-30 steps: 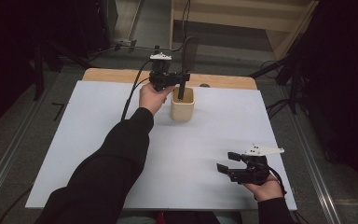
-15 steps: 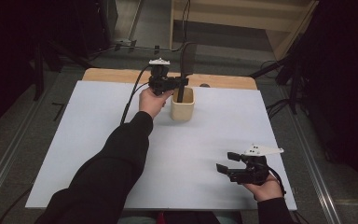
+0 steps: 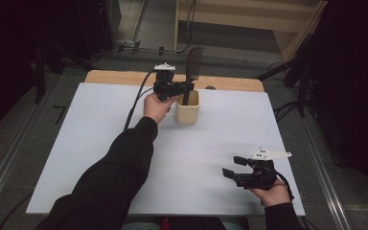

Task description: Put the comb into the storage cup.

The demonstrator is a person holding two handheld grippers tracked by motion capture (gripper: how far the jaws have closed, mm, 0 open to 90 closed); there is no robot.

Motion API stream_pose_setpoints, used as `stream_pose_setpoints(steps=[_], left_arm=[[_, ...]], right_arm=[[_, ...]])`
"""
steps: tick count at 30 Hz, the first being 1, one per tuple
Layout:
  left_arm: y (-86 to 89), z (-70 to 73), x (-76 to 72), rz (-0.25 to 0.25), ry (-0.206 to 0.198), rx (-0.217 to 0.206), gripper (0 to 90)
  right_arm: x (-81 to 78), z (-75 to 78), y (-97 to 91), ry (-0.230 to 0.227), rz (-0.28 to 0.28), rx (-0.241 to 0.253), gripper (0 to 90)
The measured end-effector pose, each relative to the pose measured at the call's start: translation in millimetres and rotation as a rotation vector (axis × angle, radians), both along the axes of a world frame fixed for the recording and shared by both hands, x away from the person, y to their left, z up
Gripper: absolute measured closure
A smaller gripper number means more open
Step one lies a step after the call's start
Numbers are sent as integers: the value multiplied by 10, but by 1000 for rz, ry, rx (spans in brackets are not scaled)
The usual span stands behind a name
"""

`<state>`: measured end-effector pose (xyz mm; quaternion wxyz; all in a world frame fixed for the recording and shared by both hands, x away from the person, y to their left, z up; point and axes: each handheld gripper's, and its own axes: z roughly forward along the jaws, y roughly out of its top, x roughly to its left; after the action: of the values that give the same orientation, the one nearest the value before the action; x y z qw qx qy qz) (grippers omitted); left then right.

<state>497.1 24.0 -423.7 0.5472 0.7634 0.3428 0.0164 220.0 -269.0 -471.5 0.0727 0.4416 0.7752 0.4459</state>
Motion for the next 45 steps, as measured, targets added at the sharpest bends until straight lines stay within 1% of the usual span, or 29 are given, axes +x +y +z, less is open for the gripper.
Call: stream_pose_setpoints(steps=[8,14,21,30,37,39,40,41,42,43,44,45], left_arm=[[6,-42,-21,-7,-4,5,725],[14,-77,-31,-7,-3,-4,725],[16,-98,-50,-10,-14,-3,725],[14,-135,-72,-15,-32,19,725],[13,-154,-83,-21,-34,32,724],[11,-144,-96,-25,-46,41,717],[11,-144,-96,-25,-46,41,676],[12,-98,-144,-1,-113,78,582],[10,-72,-166,18,-141,97,486],[14,-49,-177,26,-154,111,395],[20,-30,-188,36,-163,120,348],[20,-30,-188,36,-163,120,317]], right_arm=[[0,0,-2,-1,-1,0,263],[2,-1,0,0,1,-2,262],[1,0,0,0,-1,-1,262],[2,0,-1,-1,1,-3,262],[3,-1,2,-1,1,-4,262],[3,-1,2,-2,0,-4,263],[3,-1,2,-2,0,-4,263],[2,-1,1,-1,2,-3,262],[2,-1,0,-1,2,-3,262],[1,0,1,0,2,-3,263],[0,0,1,0,3,-3,263],[-1,2,2,0,3,-2,263]])
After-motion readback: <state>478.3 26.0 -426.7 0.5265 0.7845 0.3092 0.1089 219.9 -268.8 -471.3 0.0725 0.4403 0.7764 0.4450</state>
